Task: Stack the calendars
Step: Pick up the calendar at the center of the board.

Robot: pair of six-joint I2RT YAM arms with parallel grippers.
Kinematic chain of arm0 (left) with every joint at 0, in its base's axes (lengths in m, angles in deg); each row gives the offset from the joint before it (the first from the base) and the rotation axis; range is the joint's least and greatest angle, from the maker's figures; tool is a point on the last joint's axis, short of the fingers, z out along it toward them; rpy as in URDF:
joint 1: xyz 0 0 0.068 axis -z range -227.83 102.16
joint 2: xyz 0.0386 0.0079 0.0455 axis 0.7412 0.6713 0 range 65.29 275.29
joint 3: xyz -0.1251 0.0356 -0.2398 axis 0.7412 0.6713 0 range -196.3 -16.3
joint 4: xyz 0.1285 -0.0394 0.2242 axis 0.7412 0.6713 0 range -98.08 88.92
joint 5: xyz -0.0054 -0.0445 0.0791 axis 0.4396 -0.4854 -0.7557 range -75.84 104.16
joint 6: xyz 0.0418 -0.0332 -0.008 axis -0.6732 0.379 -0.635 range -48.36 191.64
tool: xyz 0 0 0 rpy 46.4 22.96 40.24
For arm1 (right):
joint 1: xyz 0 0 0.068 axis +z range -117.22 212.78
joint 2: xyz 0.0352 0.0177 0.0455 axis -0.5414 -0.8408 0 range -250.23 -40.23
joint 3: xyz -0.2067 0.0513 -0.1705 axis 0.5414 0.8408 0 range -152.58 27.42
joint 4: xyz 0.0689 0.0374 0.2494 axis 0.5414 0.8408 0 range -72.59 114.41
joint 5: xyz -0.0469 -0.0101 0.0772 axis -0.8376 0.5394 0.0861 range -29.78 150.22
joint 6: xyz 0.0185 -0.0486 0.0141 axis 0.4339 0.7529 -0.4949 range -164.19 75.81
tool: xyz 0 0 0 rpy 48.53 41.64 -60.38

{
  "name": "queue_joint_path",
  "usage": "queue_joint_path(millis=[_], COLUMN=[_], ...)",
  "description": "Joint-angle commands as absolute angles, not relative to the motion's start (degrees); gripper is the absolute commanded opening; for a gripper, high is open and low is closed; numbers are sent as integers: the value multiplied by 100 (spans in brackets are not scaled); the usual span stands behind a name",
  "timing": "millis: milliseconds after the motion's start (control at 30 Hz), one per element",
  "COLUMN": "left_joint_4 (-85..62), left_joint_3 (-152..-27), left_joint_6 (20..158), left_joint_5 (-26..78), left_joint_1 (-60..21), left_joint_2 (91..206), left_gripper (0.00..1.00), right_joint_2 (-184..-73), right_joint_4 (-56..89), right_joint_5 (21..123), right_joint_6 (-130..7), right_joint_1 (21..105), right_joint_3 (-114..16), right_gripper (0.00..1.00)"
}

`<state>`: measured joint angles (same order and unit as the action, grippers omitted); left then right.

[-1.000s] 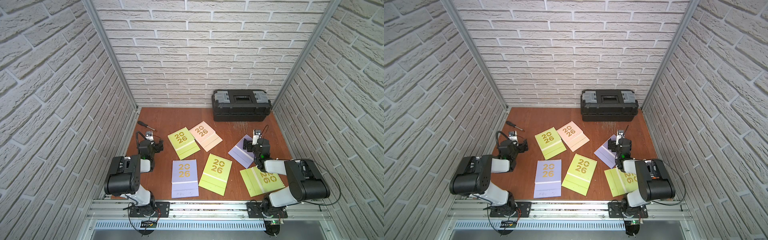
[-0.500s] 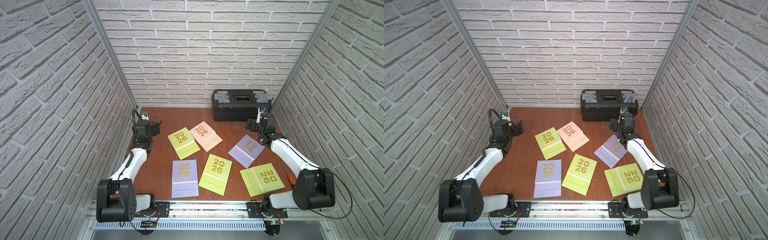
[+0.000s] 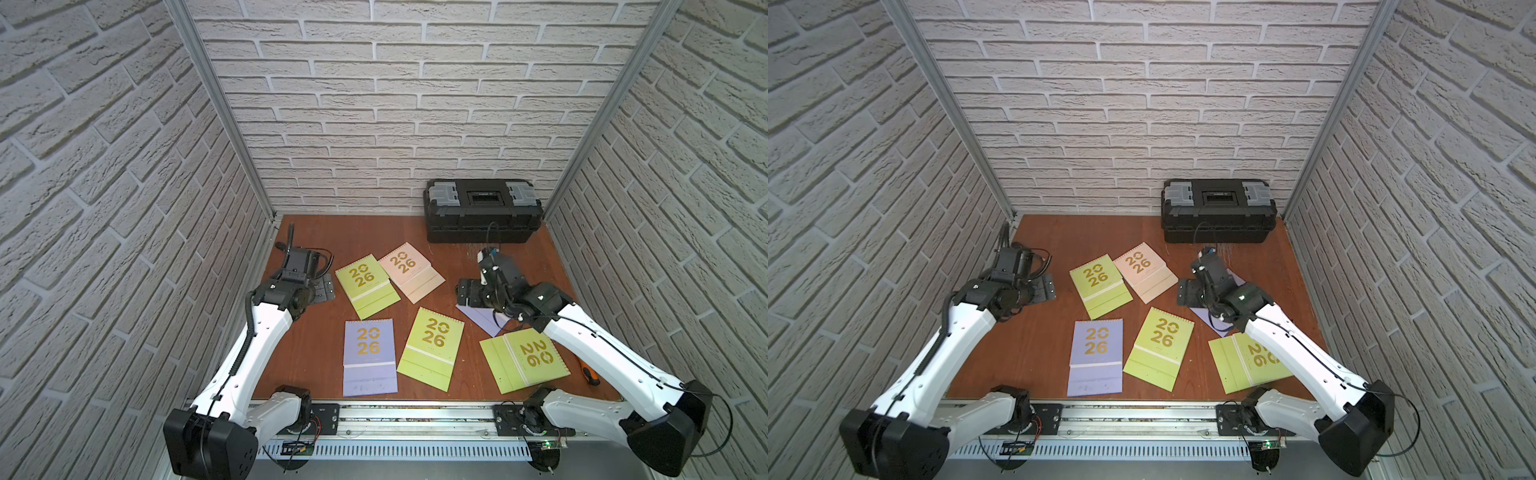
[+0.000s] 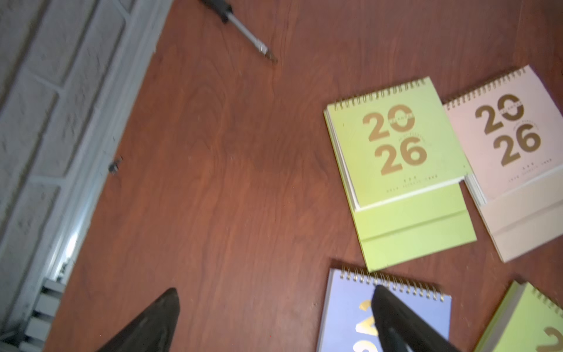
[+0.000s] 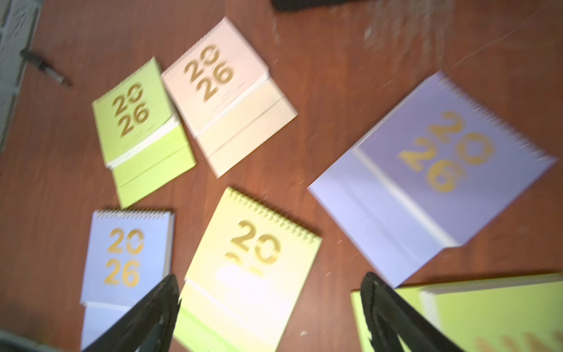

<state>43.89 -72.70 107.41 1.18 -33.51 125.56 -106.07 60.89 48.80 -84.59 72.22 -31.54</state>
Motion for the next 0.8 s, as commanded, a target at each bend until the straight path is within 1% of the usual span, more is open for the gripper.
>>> queue_joint_path(millis=[0,100,200,267,367,567,600,633,767], left_joint_4=[5129,4984,4589,4431,4255,3726,3601,3490,3353], left_joint_3=[-6923,-6545,-6043,-5751,-5443,-4932,-4833,-4753,-4565], left_joint_6=[11898,12530,13224,13462,13589,13793,13829,13847,13780], left_joint_5=[444,504,556,584,749,1011,1096,1200,1419], left_joint_1=[-3009,-2468,-1923,-1784,-1760,-1846,-1896,-1941,-2178], left_joint_2=[12348,12186,12026,11995,11987,11901,11892,11890,11894], left_gripper=[95,93,90,88,81,48,40,35,18], right_joint_2=[-10972,-11682,-12322,-12701,-13084,-13652,-13737,-13801,-14042], right_joint_4=[5767,5130,4598,4384,4036,3745,3737,3720,3662], right_joint_5=[4985,5201,5368,5528,5727,5980,6020,6049,6248], right_joint_6=[-9749,-10093,-10250,-10272,-10340,-10247,-10262,-10263,-10271], right_joint_1=[8137,8787,9142,9245,9290,9282,9289,9273,9177], right_joint_3=[-2978,-3047,-3253,-3422,-3516,-3825,-3864,-3883,-3944], right_gripper=[94,94,94,94,94,94,94,94,94])
